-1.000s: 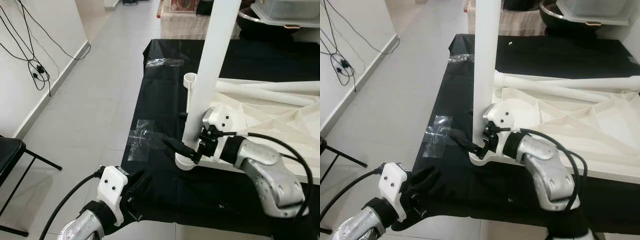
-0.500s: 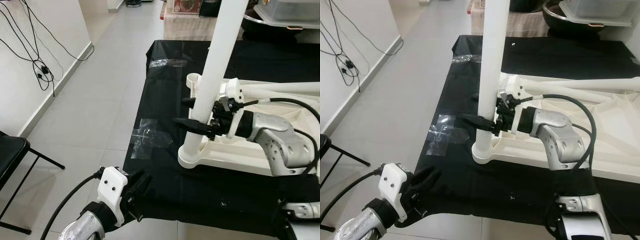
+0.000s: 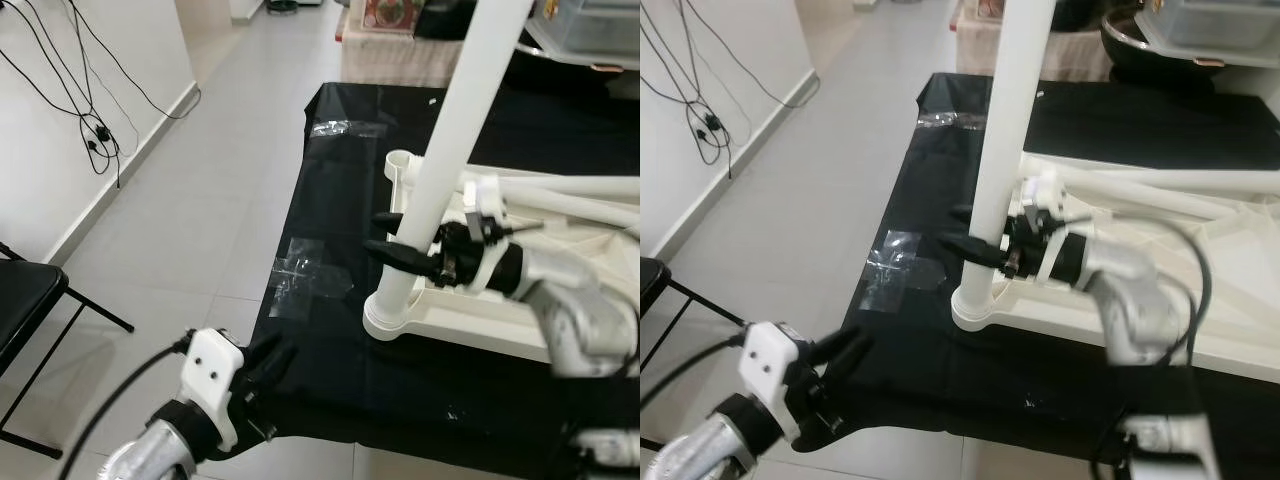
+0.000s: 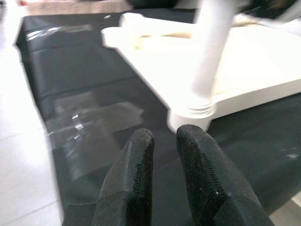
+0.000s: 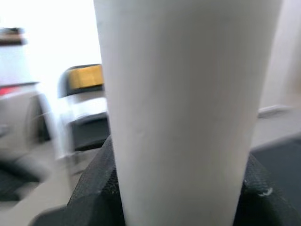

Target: Building children table

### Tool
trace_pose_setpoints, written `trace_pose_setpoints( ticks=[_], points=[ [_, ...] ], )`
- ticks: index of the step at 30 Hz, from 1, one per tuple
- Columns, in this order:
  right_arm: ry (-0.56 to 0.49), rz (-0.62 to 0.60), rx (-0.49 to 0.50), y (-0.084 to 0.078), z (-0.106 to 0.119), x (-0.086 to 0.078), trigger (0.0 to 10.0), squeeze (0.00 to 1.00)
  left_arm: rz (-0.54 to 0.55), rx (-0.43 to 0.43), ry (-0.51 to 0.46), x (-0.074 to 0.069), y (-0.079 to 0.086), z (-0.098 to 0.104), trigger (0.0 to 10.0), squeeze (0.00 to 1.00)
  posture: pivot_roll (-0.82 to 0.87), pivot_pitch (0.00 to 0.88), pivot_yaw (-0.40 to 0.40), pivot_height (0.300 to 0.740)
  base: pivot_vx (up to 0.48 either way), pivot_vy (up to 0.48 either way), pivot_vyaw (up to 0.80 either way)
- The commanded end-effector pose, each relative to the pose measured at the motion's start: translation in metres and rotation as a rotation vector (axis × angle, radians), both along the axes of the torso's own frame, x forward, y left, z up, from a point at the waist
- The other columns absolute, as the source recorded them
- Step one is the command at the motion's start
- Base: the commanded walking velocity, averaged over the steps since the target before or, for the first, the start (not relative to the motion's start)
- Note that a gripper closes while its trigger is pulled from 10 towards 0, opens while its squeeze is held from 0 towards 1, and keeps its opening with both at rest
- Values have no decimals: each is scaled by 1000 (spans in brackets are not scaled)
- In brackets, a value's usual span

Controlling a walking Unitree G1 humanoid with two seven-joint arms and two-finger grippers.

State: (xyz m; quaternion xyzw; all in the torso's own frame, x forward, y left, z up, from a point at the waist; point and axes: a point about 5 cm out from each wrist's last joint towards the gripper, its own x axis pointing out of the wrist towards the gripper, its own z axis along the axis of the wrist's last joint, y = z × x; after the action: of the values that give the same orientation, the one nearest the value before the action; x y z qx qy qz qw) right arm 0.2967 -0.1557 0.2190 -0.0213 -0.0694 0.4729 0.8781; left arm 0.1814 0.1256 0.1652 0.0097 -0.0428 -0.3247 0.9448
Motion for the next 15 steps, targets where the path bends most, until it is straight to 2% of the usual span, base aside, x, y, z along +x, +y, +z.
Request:
trace_pose_setpoints(
  ticks=[1,2,3,4,5,7,8,13,14,15],
  points=[
    [200,-364,-93,4,-49,3,0,0,-17,10,17,-3,1,0,10000,0,54,170,-9,740,0,0,0],
    [210,-551,-145,9,-61,-7,0,0,-21,8,12,-4,1,3,10000,0,51,172,-6,740,0,0,0],
    [210,-551,-145,9,-61,-7,0,0,-21,8,12,-4,1,3,10000,0,51,172,-6,740,0,0,0],
    [219,-653,-168,17,-65,-20,0,0,-24,4,8,-4,1,5,10000,0,53,172,-5,740,0,0,0],
    [220,-672,-170,28,-65,-30,0,0,-26,0,5,-4,1,7,10000,0,44,168,-3,740,0,0,0],
    [220,-672,-170,28,-65,-30,0,0,-26,0,5,-4,1,7,10000,0,44,168,-3,740,0,0,0],
    [213,-630,-157,41,-62,-34,0,0,-29,-7,6,-4,0,8,10000,0,50,166,-3,740,0,0,0],
    [206,-620,-140,43,-58,-31,0,0,-32,-8,11,-4,0,8,10000,0,50,166,-3,740,0,0,0],
    [191,-614,-122,45,-53,-28,10000,0,-31,-8,15,-4,1,8,10000,0,50,168,2,740,0,0,0],
    [171,-577,-84,47,-46,-24,10000,0,-30,-6,20,-4,1,8,10000,0,50,168,4,740,0,0,0]
  ],
)
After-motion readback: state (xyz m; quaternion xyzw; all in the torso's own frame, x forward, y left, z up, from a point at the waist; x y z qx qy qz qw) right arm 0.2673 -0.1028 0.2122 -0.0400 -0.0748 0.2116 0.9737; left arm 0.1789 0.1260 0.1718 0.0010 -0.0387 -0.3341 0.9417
